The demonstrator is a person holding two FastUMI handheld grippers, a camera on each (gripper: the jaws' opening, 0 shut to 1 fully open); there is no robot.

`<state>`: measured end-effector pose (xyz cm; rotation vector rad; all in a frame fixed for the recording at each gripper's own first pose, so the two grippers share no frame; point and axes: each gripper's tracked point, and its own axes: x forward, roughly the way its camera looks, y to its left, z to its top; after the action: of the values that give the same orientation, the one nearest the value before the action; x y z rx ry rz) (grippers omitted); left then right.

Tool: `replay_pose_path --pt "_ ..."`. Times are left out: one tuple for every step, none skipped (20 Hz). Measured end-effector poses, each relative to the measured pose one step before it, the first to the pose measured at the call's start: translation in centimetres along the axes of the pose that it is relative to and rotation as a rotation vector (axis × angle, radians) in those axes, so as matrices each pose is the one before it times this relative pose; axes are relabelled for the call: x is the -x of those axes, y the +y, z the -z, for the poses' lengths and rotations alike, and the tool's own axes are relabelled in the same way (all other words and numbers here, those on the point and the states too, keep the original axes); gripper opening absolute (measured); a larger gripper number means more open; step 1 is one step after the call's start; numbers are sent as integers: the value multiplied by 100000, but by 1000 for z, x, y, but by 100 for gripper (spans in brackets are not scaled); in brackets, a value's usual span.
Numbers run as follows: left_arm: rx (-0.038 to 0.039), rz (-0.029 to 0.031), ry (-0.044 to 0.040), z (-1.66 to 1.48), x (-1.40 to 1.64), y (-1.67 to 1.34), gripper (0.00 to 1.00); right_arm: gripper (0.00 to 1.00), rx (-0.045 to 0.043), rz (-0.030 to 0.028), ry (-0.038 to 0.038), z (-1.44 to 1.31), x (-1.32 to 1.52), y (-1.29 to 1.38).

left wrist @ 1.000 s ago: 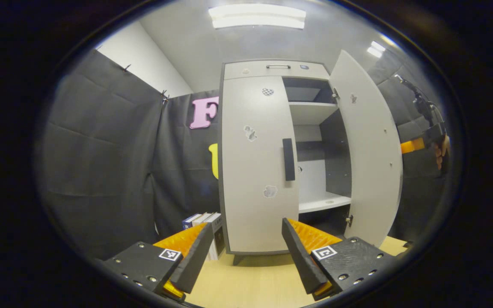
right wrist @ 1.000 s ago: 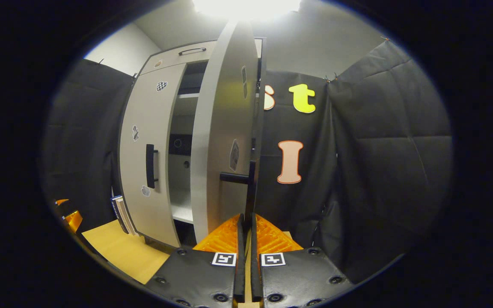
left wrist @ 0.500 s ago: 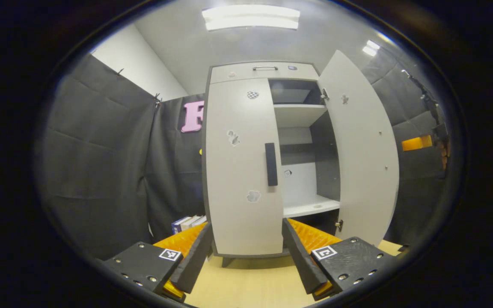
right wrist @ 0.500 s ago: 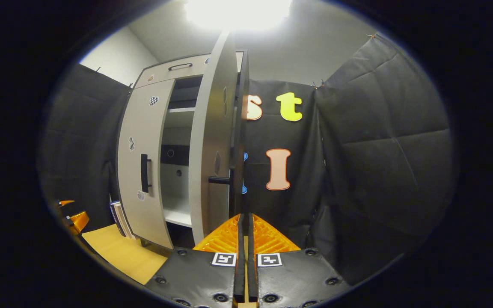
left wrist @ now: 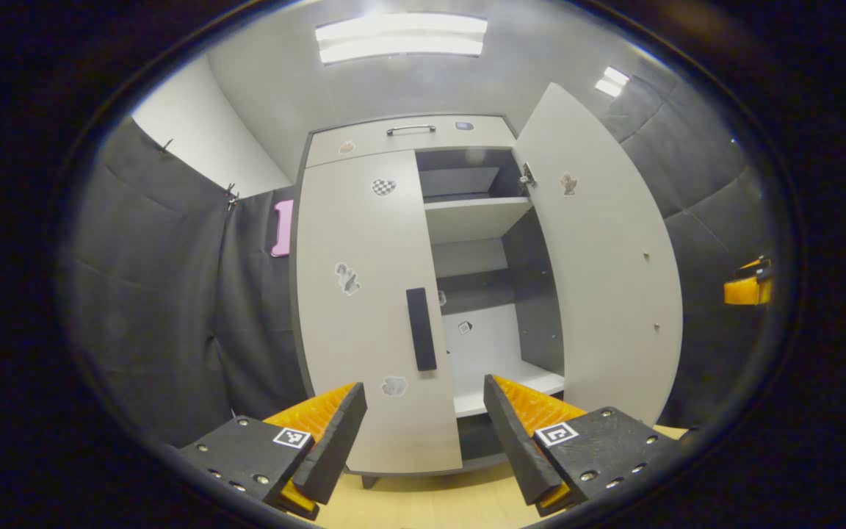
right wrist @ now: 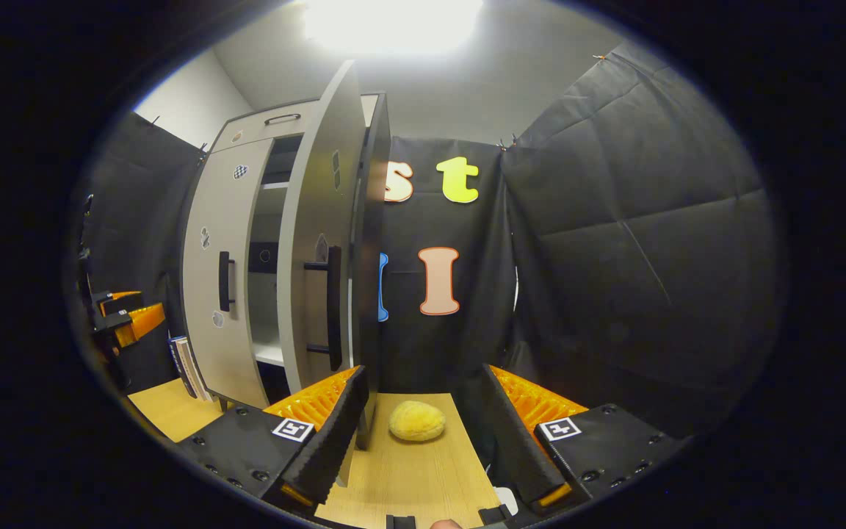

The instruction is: Open the right door of the double-door shoe cabinet with the right hand, and open the left door with the left hand.

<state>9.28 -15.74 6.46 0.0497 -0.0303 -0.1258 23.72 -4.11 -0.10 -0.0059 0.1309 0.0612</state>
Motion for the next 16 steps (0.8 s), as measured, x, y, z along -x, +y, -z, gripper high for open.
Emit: replay_pose_path --pt "557 678 -711 -407 -1320 -235 95 95 -349 1299 1147 266 216 -305" --pt "673 238 -328 -213 -1231 -117 95 95 -334 1764 830 319 158 -320" --pt "778 186 -159 -271 -1369 -12 95 96 -375 1691 357 187 194 -291" --pt "1036 201 -90 -19 -1487 48 95 95 -641 1933 132 173 -106 -331" --pt "1265 871 -45 -36 -1638 34 95 95 -486 2051 247 154 33 -267" --pt "911 717 530 22 -1389 40 95 95 -206 1871 1032 364 -134 -242" --pt "549 379 416 40 -1361 133 95 96 -157 1082 971 224 -42 -120" --pt "620 212 -115 -51 -1200 101 96 95 -88 996 841 262 -4 -160" --pt "721 -10 -154 -62 -1247 206 95 95 -174 1504 1026 257 -90 -269" --pt "318 145 -21 104 -874 308 94 96 -450 1404 902 217 -31 -170" --pt "-79 196 -189 -10 -1013 189 94 96 -467 843 560 160 -11 -53" --pt "-397 -2 -10 57 -1153 279 94 92 -247 752 697 197 -316 35" --pt "-330 -210 249 159 -779 266 95 95 -9 835 857 211 -159 -97" --pt "92 -114 334 221 -858 277 95 95 -126 965 914 204 -117 -130" --pt "951 624 842 386 -746 106 95 95 -474 739 948 194 -51 -87" --pt "1822 782 624 357 -574 26 95 92 -663 -3 1094 218 -80 147"
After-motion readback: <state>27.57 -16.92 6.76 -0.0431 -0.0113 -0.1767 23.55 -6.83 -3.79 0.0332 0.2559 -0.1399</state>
